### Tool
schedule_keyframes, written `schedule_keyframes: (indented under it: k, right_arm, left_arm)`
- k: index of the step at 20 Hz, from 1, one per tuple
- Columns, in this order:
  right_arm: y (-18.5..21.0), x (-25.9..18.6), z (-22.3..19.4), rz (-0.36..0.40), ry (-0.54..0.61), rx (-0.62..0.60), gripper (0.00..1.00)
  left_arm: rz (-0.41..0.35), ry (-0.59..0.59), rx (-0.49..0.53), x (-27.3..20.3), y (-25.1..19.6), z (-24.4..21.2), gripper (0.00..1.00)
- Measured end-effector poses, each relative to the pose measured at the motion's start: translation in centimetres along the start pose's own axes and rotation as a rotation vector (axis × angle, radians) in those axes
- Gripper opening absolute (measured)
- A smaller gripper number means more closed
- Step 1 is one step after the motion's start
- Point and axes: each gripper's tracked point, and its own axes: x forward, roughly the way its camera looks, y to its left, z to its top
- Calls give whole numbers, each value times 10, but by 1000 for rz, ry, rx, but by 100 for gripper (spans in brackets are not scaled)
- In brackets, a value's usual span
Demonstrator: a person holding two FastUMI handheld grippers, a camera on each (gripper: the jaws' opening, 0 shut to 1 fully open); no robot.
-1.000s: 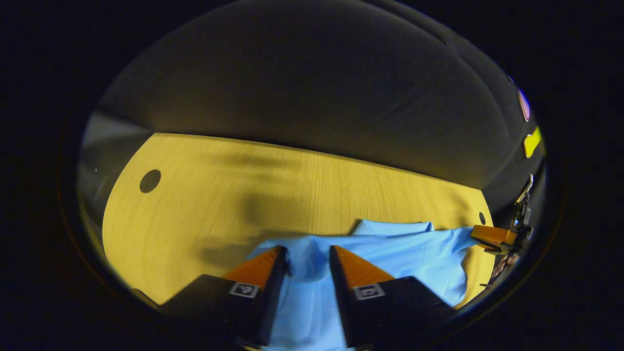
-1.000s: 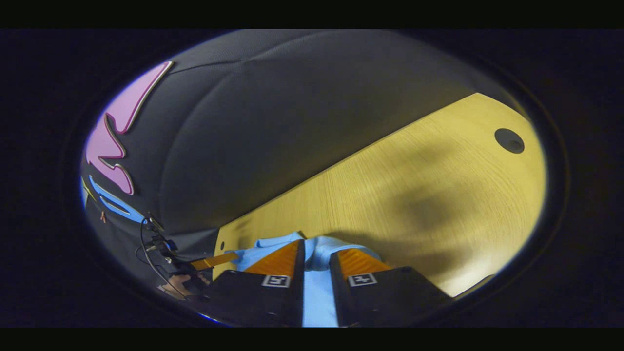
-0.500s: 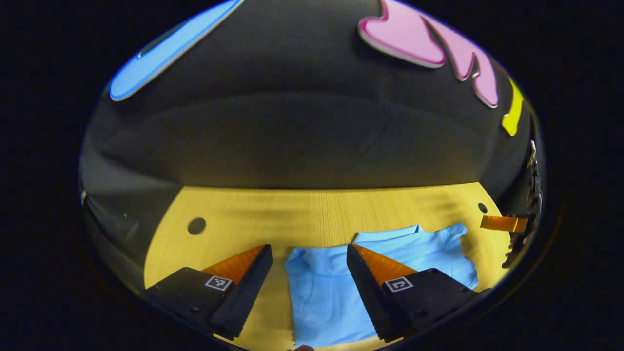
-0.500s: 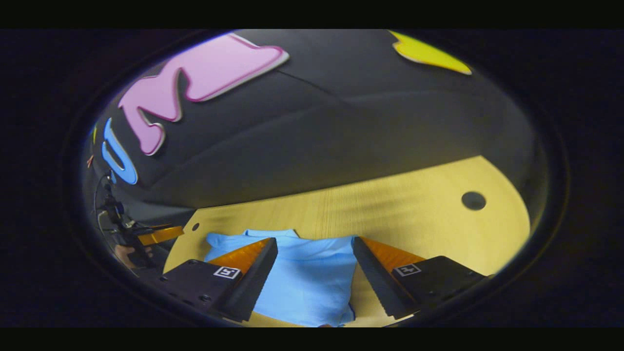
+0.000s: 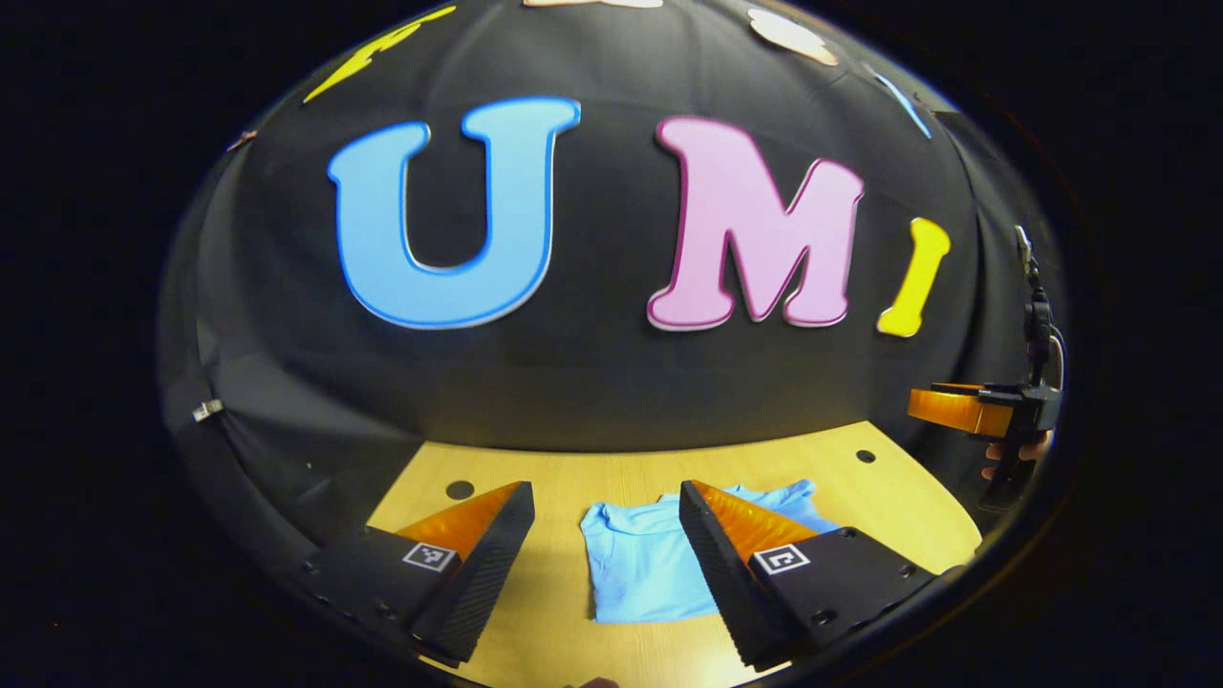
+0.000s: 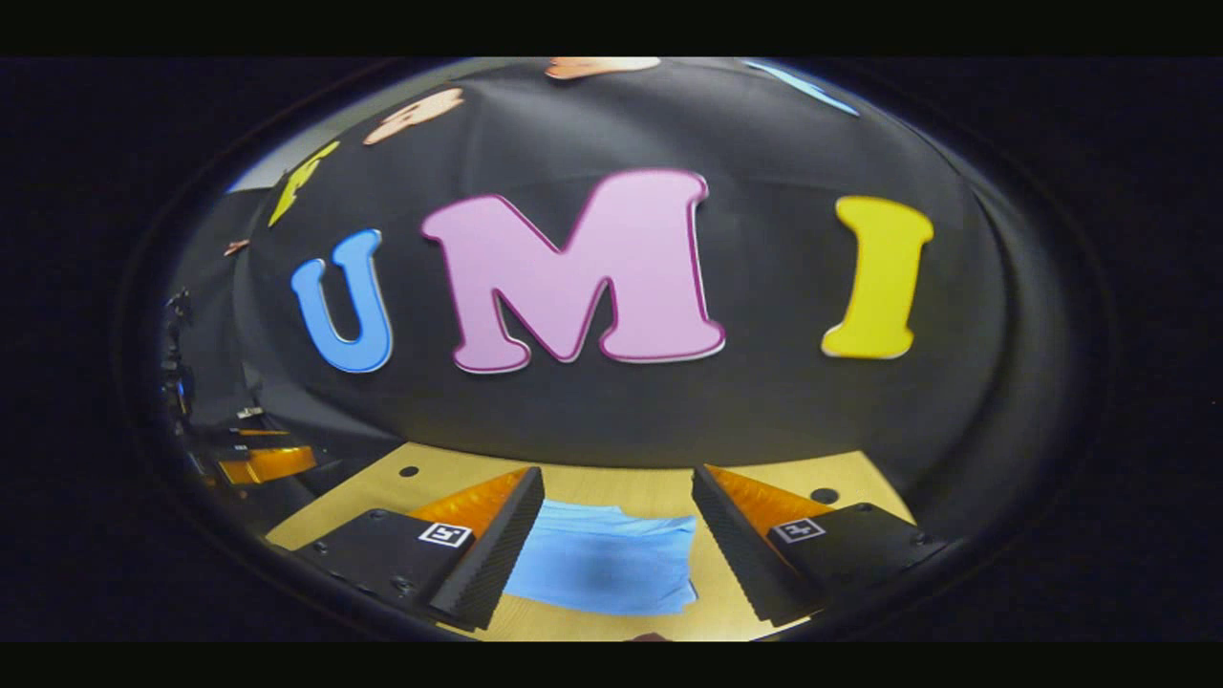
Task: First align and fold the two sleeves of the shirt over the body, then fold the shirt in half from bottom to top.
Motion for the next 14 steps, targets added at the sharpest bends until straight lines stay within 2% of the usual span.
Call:
schedule_keyframes:
  k: [4,9,11,14]
  right_arm:
    - [33,-92,19,-76,-96,-31,98]
    - [61,-195,12,-178,-145,22,97]
    - [72,-228,12,-202,-166,19,98]
    - [82,-254,20,-225,-209,-72,97]
  left_arm:
    - [-16,-129,23,-101,-2,25,97]
    - [-21,-215,-19,-195,-17,4,97]
    - [-16,-227,-28,-228,-17,-8,97]
    - [-10,-264,-10,-262,-18,-15,97]
